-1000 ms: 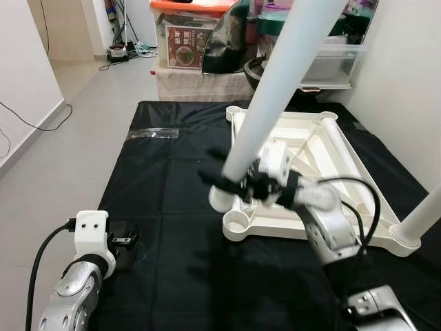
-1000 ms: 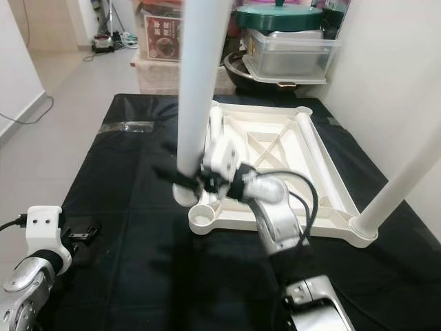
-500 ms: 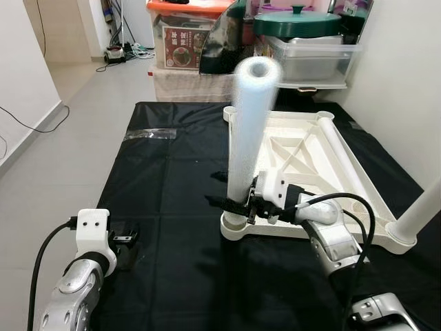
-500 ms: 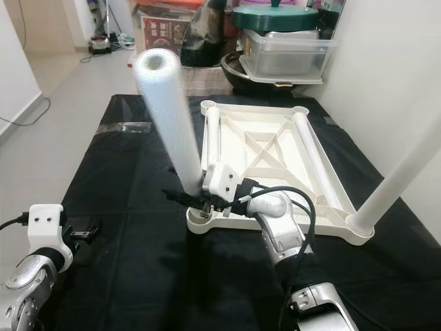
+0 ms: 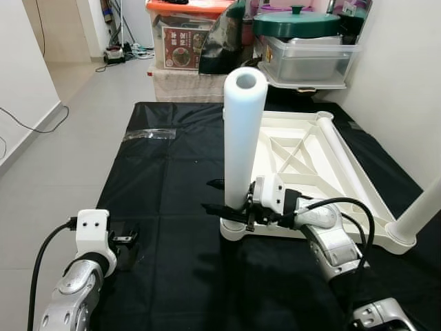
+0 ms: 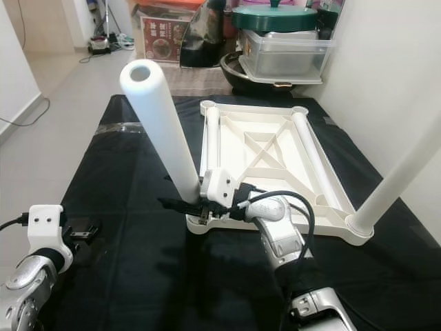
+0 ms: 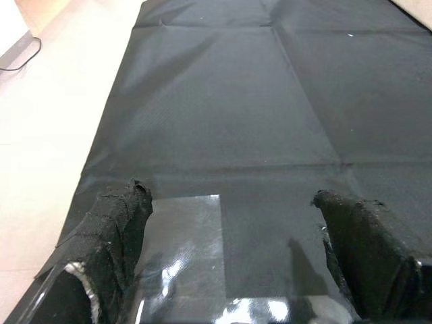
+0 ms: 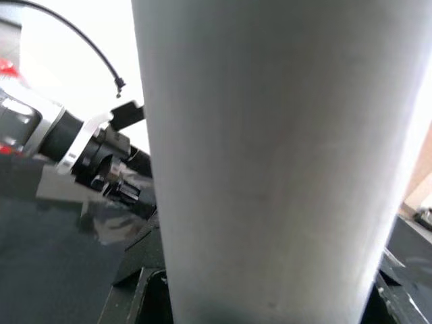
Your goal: Building children table
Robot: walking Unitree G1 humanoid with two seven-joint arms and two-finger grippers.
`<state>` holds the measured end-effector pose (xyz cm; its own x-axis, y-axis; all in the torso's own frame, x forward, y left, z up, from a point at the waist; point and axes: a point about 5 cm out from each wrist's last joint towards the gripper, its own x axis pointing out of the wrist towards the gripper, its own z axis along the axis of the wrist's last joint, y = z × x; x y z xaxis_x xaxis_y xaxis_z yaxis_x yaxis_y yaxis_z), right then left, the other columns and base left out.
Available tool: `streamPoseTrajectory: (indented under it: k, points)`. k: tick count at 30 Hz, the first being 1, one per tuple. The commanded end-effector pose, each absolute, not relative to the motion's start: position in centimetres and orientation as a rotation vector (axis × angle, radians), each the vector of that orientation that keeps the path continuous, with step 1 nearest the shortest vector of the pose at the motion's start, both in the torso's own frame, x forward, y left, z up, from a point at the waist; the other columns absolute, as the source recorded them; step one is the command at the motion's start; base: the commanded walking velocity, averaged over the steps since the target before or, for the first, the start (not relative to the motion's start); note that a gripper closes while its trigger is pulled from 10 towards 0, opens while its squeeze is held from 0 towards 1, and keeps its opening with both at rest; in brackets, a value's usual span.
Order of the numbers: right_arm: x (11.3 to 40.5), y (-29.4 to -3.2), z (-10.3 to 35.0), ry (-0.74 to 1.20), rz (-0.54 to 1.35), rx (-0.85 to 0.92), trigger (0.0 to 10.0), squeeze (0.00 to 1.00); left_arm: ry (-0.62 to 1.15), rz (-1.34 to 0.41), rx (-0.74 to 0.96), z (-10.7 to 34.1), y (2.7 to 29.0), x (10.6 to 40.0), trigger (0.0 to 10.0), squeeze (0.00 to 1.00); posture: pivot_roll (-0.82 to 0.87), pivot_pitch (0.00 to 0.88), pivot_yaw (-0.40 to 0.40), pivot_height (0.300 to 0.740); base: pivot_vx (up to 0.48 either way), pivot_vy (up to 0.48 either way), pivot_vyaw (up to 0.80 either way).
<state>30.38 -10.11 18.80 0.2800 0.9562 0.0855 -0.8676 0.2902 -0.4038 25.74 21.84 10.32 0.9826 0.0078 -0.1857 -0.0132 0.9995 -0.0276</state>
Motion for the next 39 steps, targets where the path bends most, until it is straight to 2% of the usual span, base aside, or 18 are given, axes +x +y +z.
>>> streamPoseTrajectory:
  k: [1, 5, 23, 31, 39]
  points:
    - [30.0, -9.5, 18.0, -0.296, 1.278, -0.234, 0.0, 0.00, 0.203, 0.016, -0.047, 9.7, 21.8, 25.5, 10.0, 0.00, 0.03, 0.000, -0.069, 0.740, 0.000, 0.000, 0.00]
    - [29.8, -9.1, 17.3, -0.259, 1.278, -0.180, 0.0, 0.00, 0.208, 0.023, -0.053, 9.5, 21.8, 25.4, 10.0, 0.00, 0.03, 0.000, -0.076, 0.740, 0.000, 0.000, 0.00]
    - [29.4, -8.5, 16.4, -0.196, 1.273, -0.181, 0.0, 0.00, 0.219, 0.036, -0.056, 9.2, 21.8, 25.2, 10.0, 0.00, 0.03, 0.000, -0.083, 0.740, 0.000, 0.000, 0.00]
    - [30.4, -7.6, 14.9, -0.084, 1.199, -0.227, 0.0, 0.00, 0.227, 0.041, -0.056, 9.0, 21.9, 25.3, 10.0, 0.00, 0.03, 0.000, -0.081, 0.740, 0.000, 0.000, 0.00]
    - [30.9, -7.5, 13.9, 0.054, 1.157, -0.159, 0.0, 0.00, 0.229, 0.047, -0.063, 9.0, 22.2, 25.3, 10.0, 0.00, 0.03, 0.000, -0.080, 0.740, 0.000, 0.000, 0.00]
